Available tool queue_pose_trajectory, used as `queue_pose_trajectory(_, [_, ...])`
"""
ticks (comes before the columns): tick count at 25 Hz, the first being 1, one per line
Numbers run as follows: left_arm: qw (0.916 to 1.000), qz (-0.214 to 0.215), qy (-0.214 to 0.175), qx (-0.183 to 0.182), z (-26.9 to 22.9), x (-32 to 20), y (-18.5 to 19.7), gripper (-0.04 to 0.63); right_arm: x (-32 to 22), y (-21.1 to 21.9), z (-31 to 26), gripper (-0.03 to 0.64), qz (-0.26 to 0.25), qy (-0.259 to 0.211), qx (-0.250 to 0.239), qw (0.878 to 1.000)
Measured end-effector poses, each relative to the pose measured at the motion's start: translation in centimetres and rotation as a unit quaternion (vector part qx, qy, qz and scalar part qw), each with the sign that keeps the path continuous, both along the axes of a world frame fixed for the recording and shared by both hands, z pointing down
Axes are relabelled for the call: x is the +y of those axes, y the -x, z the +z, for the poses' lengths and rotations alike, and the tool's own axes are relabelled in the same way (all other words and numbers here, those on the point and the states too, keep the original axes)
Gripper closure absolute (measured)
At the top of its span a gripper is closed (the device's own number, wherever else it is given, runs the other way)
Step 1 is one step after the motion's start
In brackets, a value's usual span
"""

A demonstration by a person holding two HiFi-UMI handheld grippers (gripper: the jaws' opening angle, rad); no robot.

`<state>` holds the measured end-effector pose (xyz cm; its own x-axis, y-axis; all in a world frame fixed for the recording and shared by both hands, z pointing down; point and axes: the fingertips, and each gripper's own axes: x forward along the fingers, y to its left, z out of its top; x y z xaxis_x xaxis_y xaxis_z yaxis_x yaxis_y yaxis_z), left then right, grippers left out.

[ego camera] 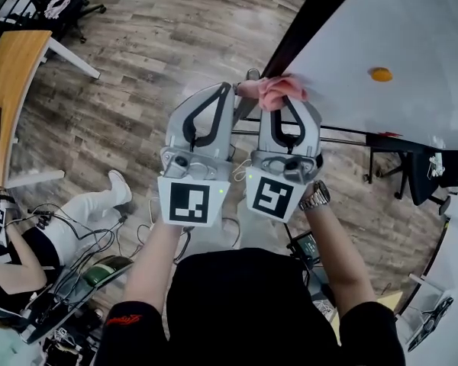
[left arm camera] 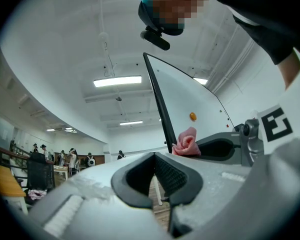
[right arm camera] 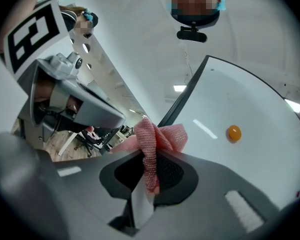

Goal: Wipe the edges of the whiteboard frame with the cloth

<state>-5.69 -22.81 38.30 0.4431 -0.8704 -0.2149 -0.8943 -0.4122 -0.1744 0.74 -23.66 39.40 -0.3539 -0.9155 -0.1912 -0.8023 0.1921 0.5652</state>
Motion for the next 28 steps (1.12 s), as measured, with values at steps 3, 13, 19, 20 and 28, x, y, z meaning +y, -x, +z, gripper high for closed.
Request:
queue_pose_trajectory(3, [1.0,-0.001,0.004,0.001,0.4,0.1,-0.2,0.597,0.2,-0.2,0.8,0.565,0.0,0.009,0.0,1.0])
queue_pose_trajectory(13, [0.9998,0.001,0.017,0.0,2.7,-0.2,-0.5,0.597,0.0,-0.2,3.5,0.565,0.002,0.027,-0.003,1.0])
queue_pose_trajectory(19, [0.9996,0.001,0.029,0.002,3.6,-0.6,-0.5,0.598,-0.4,0.0,5.1,0.565,0.0,0.047,0.006,0.999])
queue_pose_trajectory(20, [0.9995,0.002,0.03,0.001,3.7,-0.6,-0.5,0.597,-0.4,0.0,5.3,0.565,-0.001,0.051,0.009,0.999])
queue_pose_trajectory(28, [0.9993,0.001,0.036,0.005,5.0,-1.0,-0.5,0.597,-0.7,0.1,6.8,0.565,0.001,0.061,0.004,0.998])
